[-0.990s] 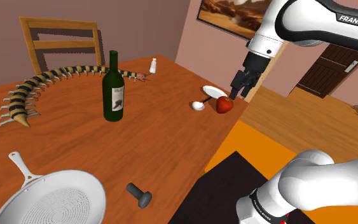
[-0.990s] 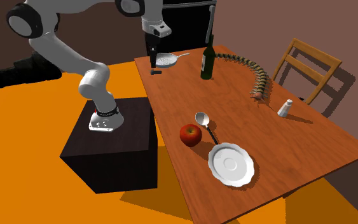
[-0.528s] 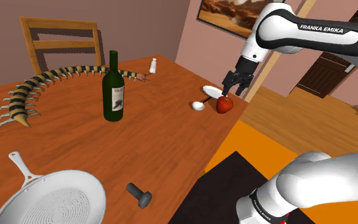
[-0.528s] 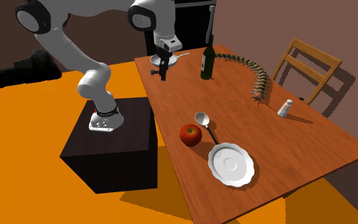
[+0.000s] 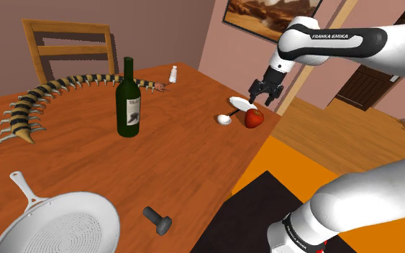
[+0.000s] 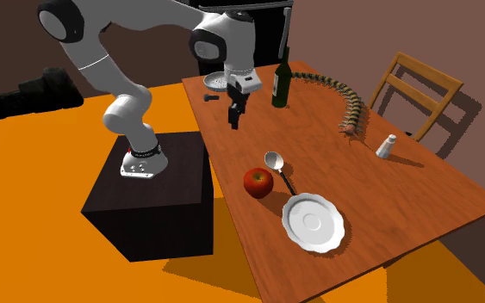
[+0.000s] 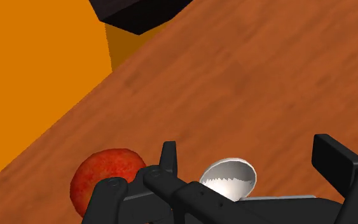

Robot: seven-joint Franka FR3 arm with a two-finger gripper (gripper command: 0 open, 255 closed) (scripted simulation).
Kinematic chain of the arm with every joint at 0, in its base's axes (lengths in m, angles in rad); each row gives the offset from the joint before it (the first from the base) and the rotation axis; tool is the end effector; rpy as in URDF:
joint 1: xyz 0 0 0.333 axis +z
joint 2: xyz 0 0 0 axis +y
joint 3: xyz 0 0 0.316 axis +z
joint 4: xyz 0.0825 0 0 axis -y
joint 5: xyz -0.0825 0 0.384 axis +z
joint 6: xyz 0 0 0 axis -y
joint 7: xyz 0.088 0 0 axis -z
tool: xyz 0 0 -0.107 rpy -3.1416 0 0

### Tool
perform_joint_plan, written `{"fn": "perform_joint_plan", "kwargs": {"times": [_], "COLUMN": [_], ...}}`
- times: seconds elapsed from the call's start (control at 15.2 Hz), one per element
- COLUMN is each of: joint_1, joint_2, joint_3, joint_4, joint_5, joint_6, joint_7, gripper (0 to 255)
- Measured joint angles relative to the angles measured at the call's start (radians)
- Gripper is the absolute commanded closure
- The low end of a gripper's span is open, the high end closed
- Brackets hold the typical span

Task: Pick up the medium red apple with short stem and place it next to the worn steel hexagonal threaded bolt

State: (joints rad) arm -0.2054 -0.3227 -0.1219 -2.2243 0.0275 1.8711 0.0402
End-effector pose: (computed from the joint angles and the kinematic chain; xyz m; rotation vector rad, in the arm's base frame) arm 0.4285 -0.1472 0.5015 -3.0205 0.5640 0.0361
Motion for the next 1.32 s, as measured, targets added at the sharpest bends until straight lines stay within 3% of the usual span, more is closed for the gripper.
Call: {"fn": "perform_joint_plan", "kwargs": {"times": [0.86,1.32], "joint_1": [-0.112,-0.121], "joint_2": [0.325,0.372], "joint_3": [-0.122,-0.130], "joint_4": [0.181,0.144], "joint_5": [0.022,0.036], "joint_6": [0.193,0.279], "joint_7": [0.056,0.045], "gripper": [0,0]}}
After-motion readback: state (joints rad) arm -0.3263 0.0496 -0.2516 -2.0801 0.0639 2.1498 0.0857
